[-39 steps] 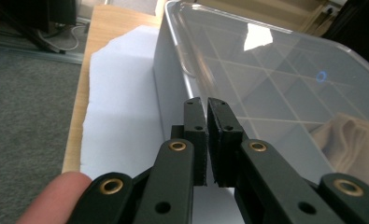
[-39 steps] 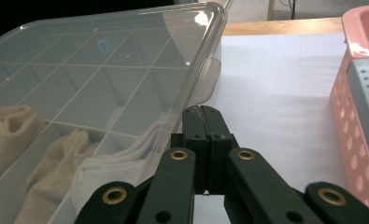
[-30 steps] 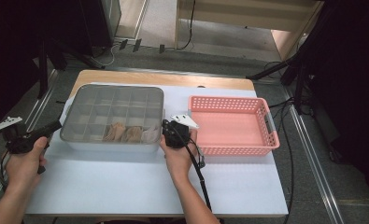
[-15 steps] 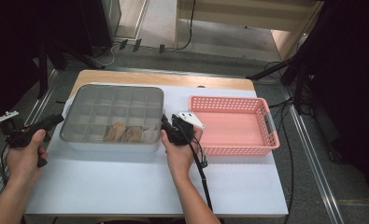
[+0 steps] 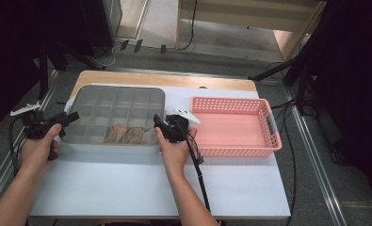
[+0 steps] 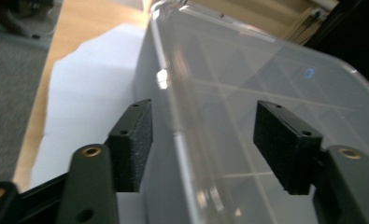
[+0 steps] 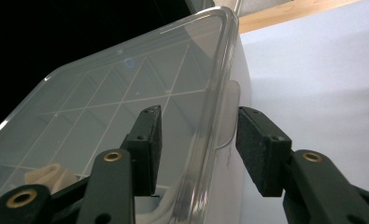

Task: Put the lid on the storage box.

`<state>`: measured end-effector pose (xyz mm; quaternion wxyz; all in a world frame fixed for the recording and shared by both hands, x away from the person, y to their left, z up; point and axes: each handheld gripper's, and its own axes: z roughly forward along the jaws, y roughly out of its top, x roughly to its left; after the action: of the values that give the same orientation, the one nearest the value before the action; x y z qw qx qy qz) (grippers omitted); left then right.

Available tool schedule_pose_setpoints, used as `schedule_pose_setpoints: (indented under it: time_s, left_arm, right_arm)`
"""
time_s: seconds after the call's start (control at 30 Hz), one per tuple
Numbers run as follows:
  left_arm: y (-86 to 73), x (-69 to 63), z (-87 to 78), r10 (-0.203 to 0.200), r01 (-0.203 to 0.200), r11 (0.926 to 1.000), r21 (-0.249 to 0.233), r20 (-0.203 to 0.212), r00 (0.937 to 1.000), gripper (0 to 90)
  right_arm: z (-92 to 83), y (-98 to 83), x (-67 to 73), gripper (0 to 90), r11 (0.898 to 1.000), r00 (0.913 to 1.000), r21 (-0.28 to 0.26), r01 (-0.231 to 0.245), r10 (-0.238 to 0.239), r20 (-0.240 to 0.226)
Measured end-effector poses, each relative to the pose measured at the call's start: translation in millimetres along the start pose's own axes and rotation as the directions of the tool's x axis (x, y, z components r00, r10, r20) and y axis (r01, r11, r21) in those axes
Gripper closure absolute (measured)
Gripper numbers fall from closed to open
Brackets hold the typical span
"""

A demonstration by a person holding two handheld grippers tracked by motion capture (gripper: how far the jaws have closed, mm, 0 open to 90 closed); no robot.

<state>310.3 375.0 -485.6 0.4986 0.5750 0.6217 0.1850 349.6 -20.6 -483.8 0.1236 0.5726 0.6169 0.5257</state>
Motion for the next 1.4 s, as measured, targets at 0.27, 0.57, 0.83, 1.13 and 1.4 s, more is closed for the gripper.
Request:
schedule_pose_setpoints:
  time_s: [0.27, 0.57, 0.83, 1.13, 1.4]
  left_arm:
    - [3.6, 4.1, -5.9, -0.034, 0.034, 0.9989, -0.033, -0.008, 0.9994, 49.1]
    - [1.7, 4.9, -2.0, -0.035, 0.035, 0.9992, -0.019, -0.019, 0.9992, 50.1]
    - [1.5, -5.2, -16.3, 0.078, -0.082, 0.9947, -0.062, -0.057, 0.9953, 32.7]
    - [-17.2, -19.8, -46.9, 0.131, -0.142, 0.9839, -0.109, -0.101, 0.9863, 10.3]
    - [-47.2, -30.3, -73.5, 0.14, -0.15, 0.974, -0.17, -0.068, 0.9878, 1.4]
  right_arm:
    - [0.1, -0.7, 2.1, 59.0, 0.999, 0.9992, -0.021, 0.034, -0.034, 0.022]
    - [2.8, -0.7, 6.0, 61.4, 0.998, 0.997, -0.035, 0.061, -0.059, 0.051]
    - [-2.2, -3.3, 9.5, 48.6, 0.989, 0.9871, -0.041, 0.144, -0.141, 0.076]
    - [-19.5, -11.2, 14.3, 30.9, 0.969, 0.9663, -0.055, 0.242, -0.235, 0.105]
    - [-38.8, -20.9, 24.0, 3.5, 0.945, 0.944, -0.035, 0.325, -0.321, 0.075]
